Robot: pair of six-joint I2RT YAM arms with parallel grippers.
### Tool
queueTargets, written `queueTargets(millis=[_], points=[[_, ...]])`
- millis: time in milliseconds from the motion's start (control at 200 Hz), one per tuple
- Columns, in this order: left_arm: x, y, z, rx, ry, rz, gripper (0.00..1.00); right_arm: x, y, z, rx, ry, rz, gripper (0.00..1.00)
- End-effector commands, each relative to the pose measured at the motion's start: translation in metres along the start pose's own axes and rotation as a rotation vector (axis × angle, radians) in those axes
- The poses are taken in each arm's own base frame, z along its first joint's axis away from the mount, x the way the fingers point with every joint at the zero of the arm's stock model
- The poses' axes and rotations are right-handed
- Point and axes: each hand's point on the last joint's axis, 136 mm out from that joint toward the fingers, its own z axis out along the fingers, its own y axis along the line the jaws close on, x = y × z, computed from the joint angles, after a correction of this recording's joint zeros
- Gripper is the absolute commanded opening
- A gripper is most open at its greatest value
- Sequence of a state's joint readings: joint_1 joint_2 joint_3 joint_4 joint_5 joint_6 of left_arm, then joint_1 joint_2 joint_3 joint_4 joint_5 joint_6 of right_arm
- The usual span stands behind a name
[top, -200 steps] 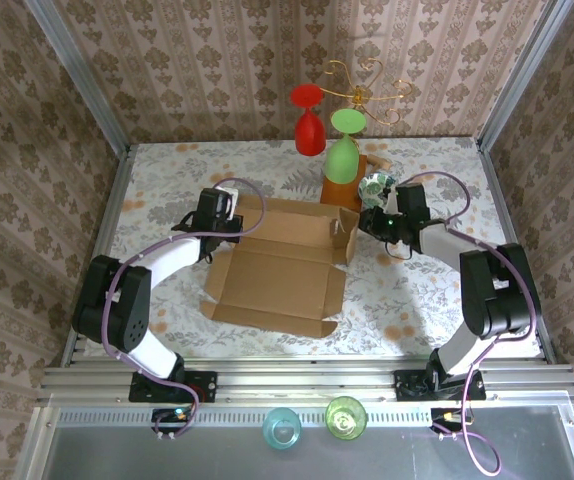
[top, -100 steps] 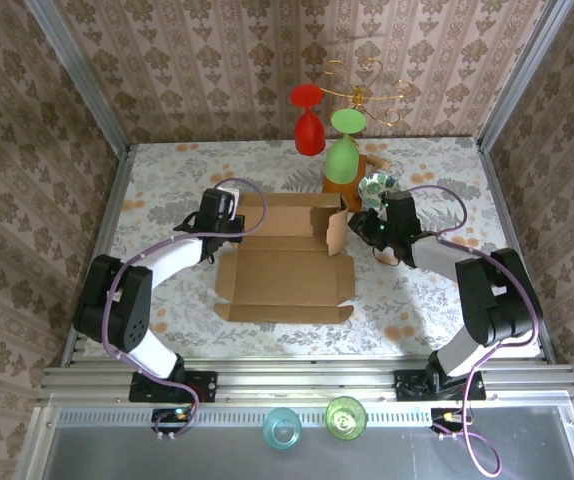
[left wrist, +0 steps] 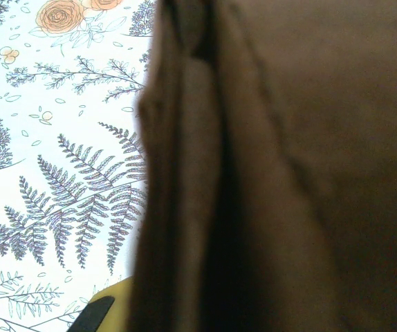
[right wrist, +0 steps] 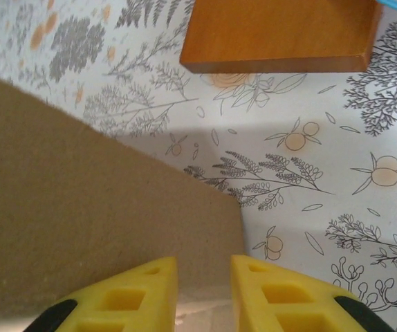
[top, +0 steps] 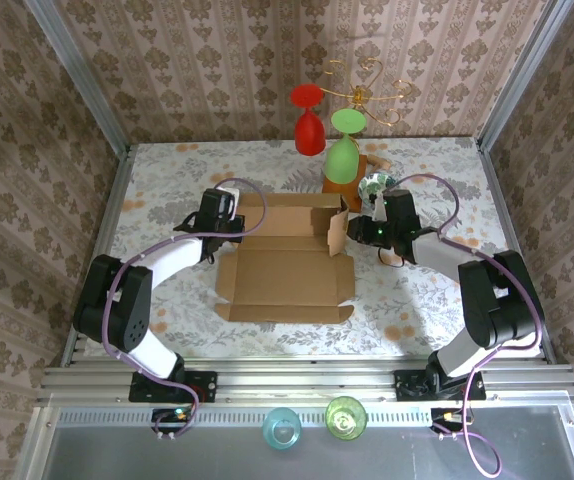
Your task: Fold the paper box
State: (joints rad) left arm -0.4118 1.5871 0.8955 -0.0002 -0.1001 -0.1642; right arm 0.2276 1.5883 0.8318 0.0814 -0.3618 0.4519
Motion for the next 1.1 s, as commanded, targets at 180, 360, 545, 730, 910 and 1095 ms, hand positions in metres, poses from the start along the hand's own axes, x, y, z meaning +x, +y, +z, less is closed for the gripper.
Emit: queueTargets(millis=[180, 360, 545, 730, 910, 1095], points=[[0.001, -0.001, 0.003, 0.008, 0.015, 0.012, 0.00, 0.006, 0.021, -0.003, -0.079, 0.112, -0.253, 0.32], [-0.001, -0.001, 0.004, 0.010, 0.015, 0.018, 0.00, 0.009, 0.027, -0.007, -0.106, 0.133, -0.307, 0.35], [-0.001, -0.001, 0.005, 0.012, 0.016, 0.019, 0.00, 0.012, 0.033, -0.009, -0.124, 0.137, -0.341, 0.37], [-0.002, -0.002, 0.005, 0.016, 0.016, 0.023, 0.00, 0.010, 0.028, -0.007, -0.083, 0.127, -0.364, 0.40], [-0.001, -0.003, 0.005, 0.019, 0.019, 0.029, 0.00, -0.002, 0.032, -0.001, -0.058, 0.100, -0.377, 0.44], [-0.003, -0.003, 0.004, 0.021, 0.016, 0.034, 0.00, -0.017, 0.032, 0.001, 0.008, 0.017, -0.364, 0.45]])
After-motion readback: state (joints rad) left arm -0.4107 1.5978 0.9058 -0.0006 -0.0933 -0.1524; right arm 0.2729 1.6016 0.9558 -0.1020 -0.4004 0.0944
